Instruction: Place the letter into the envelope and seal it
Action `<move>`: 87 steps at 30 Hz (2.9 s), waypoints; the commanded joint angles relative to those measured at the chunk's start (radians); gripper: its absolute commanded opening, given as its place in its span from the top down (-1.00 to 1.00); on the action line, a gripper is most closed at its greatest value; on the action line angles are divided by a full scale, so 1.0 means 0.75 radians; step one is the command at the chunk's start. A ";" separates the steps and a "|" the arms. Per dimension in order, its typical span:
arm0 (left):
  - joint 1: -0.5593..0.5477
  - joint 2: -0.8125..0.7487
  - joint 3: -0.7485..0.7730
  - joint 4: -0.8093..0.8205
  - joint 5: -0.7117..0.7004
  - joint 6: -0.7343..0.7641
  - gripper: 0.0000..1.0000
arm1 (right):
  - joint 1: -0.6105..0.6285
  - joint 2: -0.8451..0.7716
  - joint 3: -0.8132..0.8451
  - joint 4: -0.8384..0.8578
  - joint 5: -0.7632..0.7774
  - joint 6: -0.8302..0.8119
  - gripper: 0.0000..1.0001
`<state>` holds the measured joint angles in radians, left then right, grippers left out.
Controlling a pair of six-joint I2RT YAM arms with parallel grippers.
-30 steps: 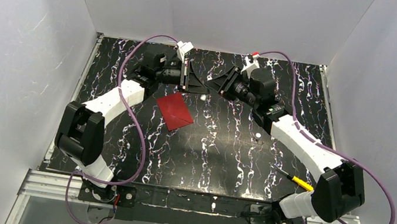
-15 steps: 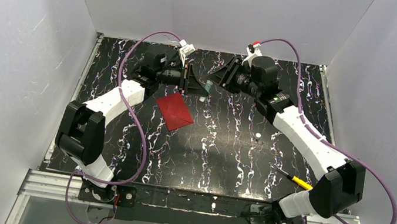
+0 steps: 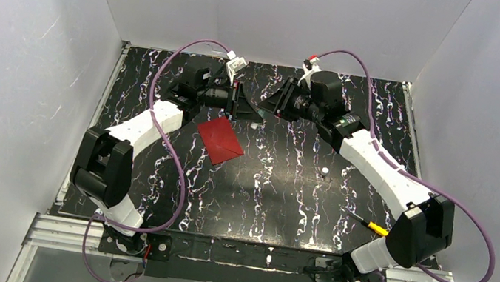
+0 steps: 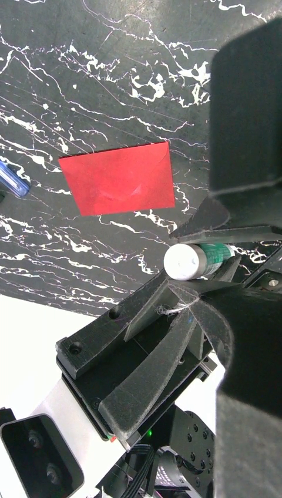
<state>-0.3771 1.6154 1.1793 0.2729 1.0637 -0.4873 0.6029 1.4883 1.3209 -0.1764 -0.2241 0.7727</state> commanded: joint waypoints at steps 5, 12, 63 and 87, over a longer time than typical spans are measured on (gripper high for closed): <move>-0.002 -0.025 0.029 0.014 0.050 0.020 1.00 | -0.011 -0.045 0.010 0.088 0.003 -0.021 0.02; 0.002 -0.019 0.022 0.012 0.040 0.020 1.00 | -0.021 -0.037 0.000 0.111 -0.029 -0.001 0.66; -0.028 -0.083 0.206 -0.544 -0.395 0.530 1.00 | 0.055 0.184 0.286 -0.112 0.244 0.016 0.32; -0.027 -0.131 0.246 -0.292 0.424 0.101 1.00 | -0.078 -0.107 -0.003 0.771 -1.094 -0.238 0.97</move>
<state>-0.3767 1.5555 1.3640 -0.0284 1.1847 -0.3283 0.5186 1.4330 1.2694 0.1490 -0.6815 0.6060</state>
